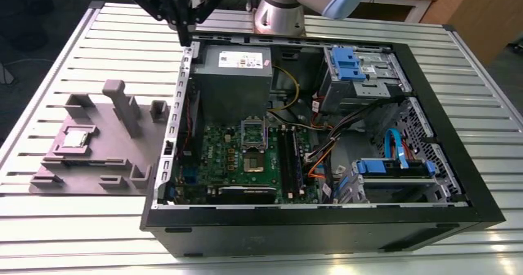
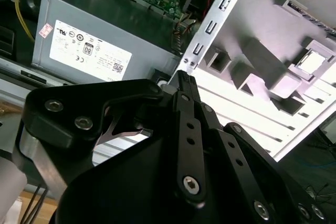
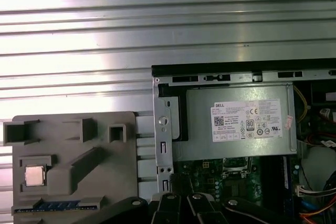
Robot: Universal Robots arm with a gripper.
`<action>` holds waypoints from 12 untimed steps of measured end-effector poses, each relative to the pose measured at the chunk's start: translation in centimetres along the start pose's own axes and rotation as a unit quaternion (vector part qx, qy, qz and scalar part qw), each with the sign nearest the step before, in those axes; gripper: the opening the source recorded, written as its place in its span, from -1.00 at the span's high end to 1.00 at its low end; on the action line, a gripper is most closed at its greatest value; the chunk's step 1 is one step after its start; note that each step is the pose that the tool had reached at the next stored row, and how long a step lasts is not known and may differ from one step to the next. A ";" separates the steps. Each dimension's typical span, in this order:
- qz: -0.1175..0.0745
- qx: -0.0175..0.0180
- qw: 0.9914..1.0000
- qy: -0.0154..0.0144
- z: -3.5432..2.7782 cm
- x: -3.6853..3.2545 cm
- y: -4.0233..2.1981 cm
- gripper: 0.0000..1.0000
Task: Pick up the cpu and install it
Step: 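Reach for the cpu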
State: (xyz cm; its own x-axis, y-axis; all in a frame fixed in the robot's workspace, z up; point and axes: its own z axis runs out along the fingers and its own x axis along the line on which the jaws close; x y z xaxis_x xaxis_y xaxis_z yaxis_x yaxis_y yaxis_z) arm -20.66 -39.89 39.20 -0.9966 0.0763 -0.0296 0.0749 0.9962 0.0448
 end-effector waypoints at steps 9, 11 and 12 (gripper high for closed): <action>0.000 0.000 1.000 -0.001 0.00 1.77 -0.14 0.80; 0.000 0.000 1.000 -0.001 0.00 2.18 -0.17 0.80; 0.000 0.000 1.000 -0.002 0.00 2.39 -0.18 0.80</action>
State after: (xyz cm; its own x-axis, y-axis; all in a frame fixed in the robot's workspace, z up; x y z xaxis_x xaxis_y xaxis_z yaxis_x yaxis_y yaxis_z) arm -23.06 -39.89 39.12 -0.9966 0.0762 -0.0328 0.0747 0.9962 0.0450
